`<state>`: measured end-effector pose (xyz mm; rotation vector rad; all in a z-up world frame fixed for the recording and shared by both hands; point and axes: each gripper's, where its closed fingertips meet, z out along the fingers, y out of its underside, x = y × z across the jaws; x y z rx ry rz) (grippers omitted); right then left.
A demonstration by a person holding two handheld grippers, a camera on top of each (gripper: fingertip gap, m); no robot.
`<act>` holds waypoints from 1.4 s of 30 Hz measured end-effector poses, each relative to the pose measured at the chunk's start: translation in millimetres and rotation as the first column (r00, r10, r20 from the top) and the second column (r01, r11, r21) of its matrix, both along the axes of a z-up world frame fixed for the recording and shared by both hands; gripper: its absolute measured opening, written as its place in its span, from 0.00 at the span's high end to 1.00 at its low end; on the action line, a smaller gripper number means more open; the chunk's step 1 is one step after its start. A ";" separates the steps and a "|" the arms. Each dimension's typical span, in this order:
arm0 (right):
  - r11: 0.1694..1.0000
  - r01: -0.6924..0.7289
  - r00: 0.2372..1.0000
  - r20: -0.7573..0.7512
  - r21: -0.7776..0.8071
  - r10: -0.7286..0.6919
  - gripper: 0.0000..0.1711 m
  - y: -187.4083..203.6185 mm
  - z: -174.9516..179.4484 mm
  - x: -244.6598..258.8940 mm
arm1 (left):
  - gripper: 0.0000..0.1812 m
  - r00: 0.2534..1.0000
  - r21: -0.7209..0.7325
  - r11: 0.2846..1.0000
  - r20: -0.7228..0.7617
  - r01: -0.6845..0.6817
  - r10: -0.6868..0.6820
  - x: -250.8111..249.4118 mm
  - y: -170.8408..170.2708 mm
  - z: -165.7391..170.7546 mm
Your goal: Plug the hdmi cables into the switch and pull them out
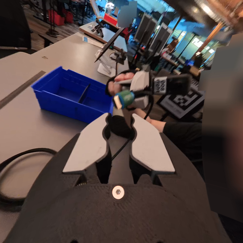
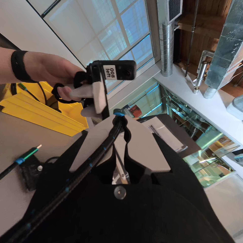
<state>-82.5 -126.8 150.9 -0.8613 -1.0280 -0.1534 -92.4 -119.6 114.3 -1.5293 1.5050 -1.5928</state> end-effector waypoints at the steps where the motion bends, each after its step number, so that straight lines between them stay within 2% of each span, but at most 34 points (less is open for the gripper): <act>1: 1.000 0.014 1.000 -0.001 0.010 -0.014 0.96 -3.7 5.7 6.5 | 0.82 1.000 0.059 0.998 -0.021 -0.021 0.022 -2.3 3.8 -4.6; 4: 0.999 0.043 0.999 -0.025 0.031 -0.042 0.96 -15.7 23.1 29.7 | 0.63 0.971 0.254 0.959 -0.163 -0.130 0.175 -9.3 31.0 -44.2; 7: 0.998 0.058 0.998 -0.042 0.030 -0.057 0.96 -26.6 34.0 50.9 | 0.63 0.863 0.425 0.901 -0.420 -0.085 0.280 -18.2 58.6 -110.4; 9: 0.998 0.059 0.997 -0.057 0.017 -0.058 0.96 -32.0 38.0 62.0 | 0.63 0.788 0.423 0.906 -0.552 -0.017 0.273 -16.1 64.3 -146.7; 11: 0.998 0.054 0.996 -0.076 0.013 -0.053 0.96 -36.5 41.9 70.2 | 0.58 0.748 0.379 0.924 -0.625 0.043 0.221 -6.2 61.4 -174.8; 15: 0.999 0.034 0.994 -0.104 0.013 -0.032 0.96 -42.8 46.7 77.1 | 0.54 0.631 0.469 0.876 -0.714 0.111 0.302 -0.1 81.7 -230.5; 17: 0.999 0.031 0.994 -0.101 0.010 -0.030 0.96 -43.4 46.9 77.2 | 0.55 0.583 0.495 0.857 -0.742 0.143 0.331 -1.1 89.3 -250.8; 20: 0.999 0.037 0.995 -0.090 0.005 -0.037 0.96 -41.6 45.4 76.5 | 0.58 0.549 0.447 0.882 -0.779 0.147 0.303 0.9 88.6 -269.5; 23: 0.999 0.037 0.996 -0.079 -0.005 -0.037 0.96 -38.8 43.0 73.6 | 0.61 0.547 0.419 0.900 -0.785 0.123 0.291 5.2 87.6 -275.2; 26: 0.999 0.035 0.997 -0.062 -0.016 -0.036 0.96 -35.7 39.4 69.1 | 0.76 0.573 0.405 0.909 -0.770 0.101 0.280 13.0 84.2 -270.0; 29: 0.999 0.043 0.998 -0.045 -0.020 -0.044 0.96 -32.6 36.3 65.8 | 0.76 0.590 0.382 0.924 -0.747 0.005 0.306 22.6 88.8 -266.6; 34: 0.998 0.056 0.998 -0.036 -0.021 -0.057 0.96 -29.8 35.0 65.2 | 0.77 0.659 0.128 0.944 -0.687 -0.305 0.306 39.5 96.0 -244.9; 36: 0.998 0.058 0.998 -0.036 -0.024 -0.059 0.96 -29.1 34.5 65.9 | 0.78 0.720 -0.013 0.954 -0.659 -0.299 0.217 43.9 89.8 -234.8; 38: 0.998 0.057 0.998 -0.037 -0.025 -0.057 0.96 -29.1 34.5 66.7 | 0.76 0.764 -0.097 0.965 -0.632 -0.244 0.130 42.5 83.1 -221.8; 40: 0.998 0.055 0.998 -0.038 -0.021 -0.056 0.96 -29.8 35.2 67.4 | 0.72 0.756 -0.024 0.977 -0.638 -0.211 0.147 33.3 87.8 -216.2; 41: 0.998 0.054 0.998 -0.037 -0.018 -0.054 0.96 -30.4 35.6 67.6 | 0.71 0.744 0.076 0.979 -0.639 -0.190 0.194 28.0 94.8 -216.7; 42: 0.999 0.051 0.998 -0.037 -0.016 -0.051 0.96 -31.0 35.9 67.8 | 0.65 0.723 0.193 0.967 -0.642 -0.168 0.254 22.1 103.3 -219.6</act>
